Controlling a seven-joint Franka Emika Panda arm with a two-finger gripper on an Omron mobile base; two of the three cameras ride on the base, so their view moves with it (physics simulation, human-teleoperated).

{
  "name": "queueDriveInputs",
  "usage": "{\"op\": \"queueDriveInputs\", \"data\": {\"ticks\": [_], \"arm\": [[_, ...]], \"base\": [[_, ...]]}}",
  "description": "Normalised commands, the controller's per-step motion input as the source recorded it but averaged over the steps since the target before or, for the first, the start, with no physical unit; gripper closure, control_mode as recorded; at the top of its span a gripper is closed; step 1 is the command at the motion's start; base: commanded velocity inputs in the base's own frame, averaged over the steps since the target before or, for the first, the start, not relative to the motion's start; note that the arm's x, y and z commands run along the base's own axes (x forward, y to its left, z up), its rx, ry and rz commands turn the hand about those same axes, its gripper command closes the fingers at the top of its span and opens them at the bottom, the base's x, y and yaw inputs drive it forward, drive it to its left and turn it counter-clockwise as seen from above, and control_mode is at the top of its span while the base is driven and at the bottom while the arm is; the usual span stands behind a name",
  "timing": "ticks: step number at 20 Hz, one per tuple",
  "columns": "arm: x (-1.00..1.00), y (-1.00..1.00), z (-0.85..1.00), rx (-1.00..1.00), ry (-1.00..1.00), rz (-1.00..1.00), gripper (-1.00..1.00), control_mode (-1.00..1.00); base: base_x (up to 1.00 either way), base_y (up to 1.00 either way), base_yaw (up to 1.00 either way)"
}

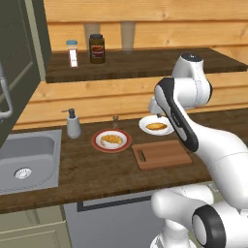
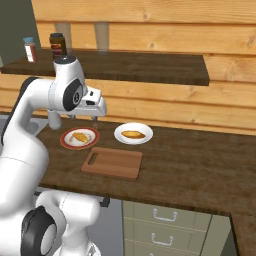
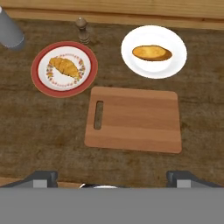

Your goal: From the different types of pastries on the counter, select a croissant and place it on the cutting board. Then retrieve a jar of jam from the cabinet and place it alongside the croissant on the cutting board.

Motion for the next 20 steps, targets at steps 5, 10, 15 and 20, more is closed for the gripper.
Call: {"op": "queueDriveInputs", "data": {"ticks": [5,10,15,20], "arm": [[-0.03,0.0,-0.04,0.0,0.0,0.0,-1.0,-1.0],[-0.02,0.02,-0.27,0.0,0.0,0.0,-1.0,-1.0],[0.0,0.07,-0.4,0.0,-0.02,0.0,-1.0,-1.0],[0.0,0.07,-0.4,0.0,-0.01,0.0,-1.0,-1.0]], "base": [[0.0,0.0,0.0],[0.0,0.0,0.0],[0.0,0.0,0.0],[0.0,0.0,0.0]]}}
